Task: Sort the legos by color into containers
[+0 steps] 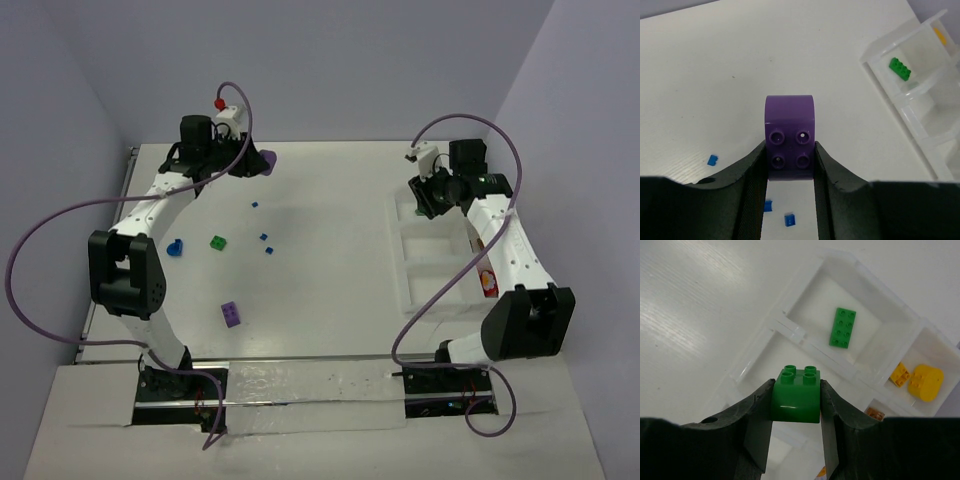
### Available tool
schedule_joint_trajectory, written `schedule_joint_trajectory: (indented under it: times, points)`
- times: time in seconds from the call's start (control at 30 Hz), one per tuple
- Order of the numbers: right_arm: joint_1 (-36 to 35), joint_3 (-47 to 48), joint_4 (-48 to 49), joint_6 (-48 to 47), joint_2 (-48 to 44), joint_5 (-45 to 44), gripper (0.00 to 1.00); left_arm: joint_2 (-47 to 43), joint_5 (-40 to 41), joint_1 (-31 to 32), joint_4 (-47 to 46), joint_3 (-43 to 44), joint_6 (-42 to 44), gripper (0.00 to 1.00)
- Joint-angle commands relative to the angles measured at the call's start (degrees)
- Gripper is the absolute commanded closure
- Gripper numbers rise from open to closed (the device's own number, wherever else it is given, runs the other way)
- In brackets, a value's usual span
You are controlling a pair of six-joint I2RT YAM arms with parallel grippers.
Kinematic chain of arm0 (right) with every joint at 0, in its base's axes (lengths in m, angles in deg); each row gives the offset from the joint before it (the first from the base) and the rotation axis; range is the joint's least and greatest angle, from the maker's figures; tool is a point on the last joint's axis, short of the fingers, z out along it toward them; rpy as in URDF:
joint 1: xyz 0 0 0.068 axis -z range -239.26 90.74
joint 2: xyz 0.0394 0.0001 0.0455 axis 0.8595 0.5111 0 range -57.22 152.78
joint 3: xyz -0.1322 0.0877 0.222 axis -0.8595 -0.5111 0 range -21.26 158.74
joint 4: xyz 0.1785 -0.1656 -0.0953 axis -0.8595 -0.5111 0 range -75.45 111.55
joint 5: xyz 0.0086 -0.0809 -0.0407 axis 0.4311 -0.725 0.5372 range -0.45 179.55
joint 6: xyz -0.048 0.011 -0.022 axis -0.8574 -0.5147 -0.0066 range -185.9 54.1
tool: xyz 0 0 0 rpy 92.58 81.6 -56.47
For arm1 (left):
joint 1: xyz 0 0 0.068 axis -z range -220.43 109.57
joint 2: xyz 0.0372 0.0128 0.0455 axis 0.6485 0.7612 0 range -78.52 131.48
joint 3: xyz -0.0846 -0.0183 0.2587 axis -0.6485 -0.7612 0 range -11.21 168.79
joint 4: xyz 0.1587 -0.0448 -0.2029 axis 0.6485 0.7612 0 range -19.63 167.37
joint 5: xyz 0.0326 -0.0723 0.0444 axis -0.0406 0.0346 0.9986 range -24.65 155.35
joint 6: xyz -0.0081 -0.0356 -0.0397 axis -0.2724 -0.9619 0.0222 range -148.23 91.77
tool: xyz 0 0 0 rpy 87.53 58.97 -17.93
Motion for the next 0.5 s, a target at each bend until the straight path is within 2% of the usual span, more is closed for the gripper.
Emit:
schedule_joint_trajectory:
  times: [0.0, 0.23, 0.47]
  points:
    - [1.35, 5.73, -2.01, 2.17, 4.89, -2.17, 1.0, -2.35, 1.99, 0.59, -4.34, -2.39, 5.83, 1.0]
    - [3.98, 11.69, -2.08, 5.32, 12.44, -2.66, 1.0, -2.88, -0.38, 0.69, -8.32, -4.89, 9.1, 1.0]
    - [3.98, 11.56, 0.21, 6.02, 15.9, -3.54, 1.0, -2.96, -2.07, 0.6, -9.06, -6.1, 11.76, 1.0]
